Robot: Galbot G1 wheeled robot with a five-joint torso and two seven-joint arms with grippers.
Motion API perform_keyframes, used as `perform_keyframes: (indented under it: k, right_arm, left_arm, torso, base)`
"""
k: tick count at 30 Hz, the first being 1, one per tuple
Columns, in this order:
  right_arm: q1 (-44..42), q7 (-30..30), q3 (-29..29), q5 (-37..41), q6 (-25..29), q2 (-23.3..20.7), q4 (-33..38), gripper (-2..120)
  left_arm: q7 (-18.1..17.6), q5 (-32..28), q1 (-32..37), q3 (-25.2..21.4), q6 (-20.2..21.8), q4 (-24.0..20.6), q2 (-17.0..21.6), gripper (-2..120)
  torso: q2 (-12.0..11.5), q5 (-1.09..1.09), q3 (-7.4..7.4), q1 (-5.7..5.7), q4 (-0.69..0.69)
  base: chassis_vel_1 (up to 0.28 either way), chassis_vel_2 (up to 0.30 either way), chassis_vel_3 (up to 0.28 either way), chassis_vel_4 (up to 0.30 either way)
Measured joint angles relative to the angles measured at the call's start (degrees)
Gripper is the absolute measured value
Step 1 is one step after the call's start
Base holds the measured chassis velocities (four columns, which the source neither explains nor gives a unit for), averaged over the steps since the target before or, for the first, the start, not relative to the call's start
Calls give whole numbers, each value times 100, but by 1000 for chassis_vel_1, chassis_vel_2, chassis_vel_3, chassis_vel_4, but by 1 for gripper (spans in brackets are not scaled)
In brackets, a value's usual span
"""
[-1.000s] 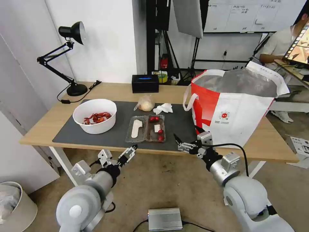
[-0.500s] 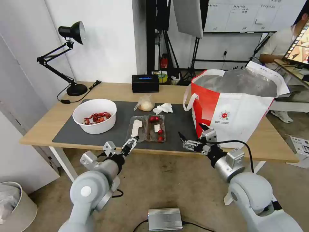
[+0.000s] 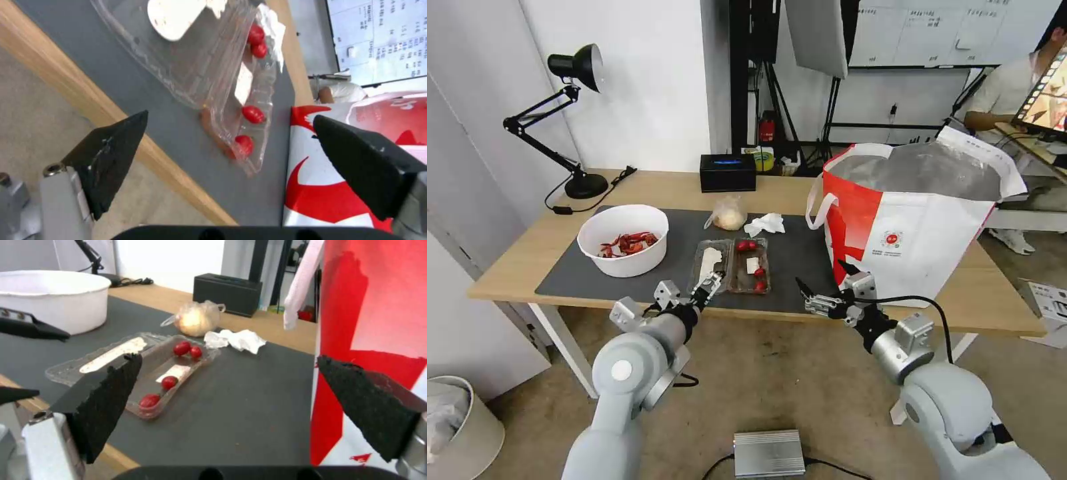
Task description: Pick up the trash from the table and place it into the takeout bag.
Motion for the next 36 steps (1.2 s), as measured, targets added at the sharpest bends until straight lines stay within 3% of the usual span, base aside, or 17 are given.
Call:
perform_keyframes:
  k: [19,36]
  right_arm:
    - [-88,11,180,-8,12,42,70,100]
    - [-195,17,177,-32,37,119,128,100]
  left_arm:
    - [-16,288,-412,258,-275,587,-294,100]
    - [115,540,-481,269,-686,669,-363,100]
  torso:
    - [0,0,0,0,0]
    - [0,0,0,0,0]
  base:
    - [0,0,0,0]
    - [0,0,0,0]
